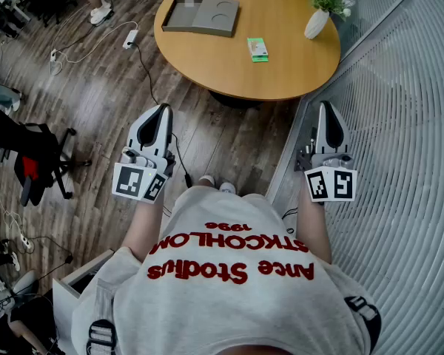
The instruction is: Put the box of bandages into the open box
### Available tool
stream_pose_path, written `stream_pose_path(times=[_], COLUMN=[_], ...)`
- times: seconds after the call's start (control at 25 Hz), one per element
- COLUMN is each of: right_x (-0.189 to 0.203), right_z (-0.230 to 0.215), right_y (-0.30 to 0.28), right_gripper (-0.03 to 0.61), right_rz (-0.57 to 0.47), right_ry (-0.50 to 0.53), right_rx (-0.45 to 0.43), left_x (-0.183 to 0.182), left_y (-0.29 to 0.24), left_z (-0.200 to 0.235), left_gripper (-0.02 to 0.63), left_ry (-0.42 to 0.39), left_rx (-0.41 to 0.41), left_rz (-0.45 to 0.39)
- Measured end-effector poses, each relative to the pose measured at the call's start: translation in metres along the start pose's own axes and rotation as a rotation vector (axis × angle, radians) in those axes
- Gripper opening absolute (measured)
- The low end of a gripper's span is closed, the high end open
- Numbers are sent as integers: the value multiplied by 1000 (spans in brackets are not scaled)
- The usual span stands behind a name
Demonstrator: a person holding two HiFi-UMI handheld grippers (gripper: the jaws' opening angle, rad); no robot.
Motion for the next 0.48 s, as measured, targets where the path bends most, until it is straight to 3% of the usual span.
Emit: stream_pose_path(times=[0.48], right_x=[-6], right_z=[-9], right_y=[3], right_gripper=[8], right_rz=[-47], right_ry=[1], right_rx=[12], left_x=[-1], left_y=[-11], left_z=[4], left_gripper=[6], left_ry=[-11], left_rx=[-53], left_rz=[-15])
Point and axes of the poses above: the fingertips, and each gripper's own axes: y backward along the fingers, z to its left, x out of its underside, the point moved 2 cm from there along y, backward along the fingers, and after that the axes turned 12 degrees about y, right-handed, at the moved point
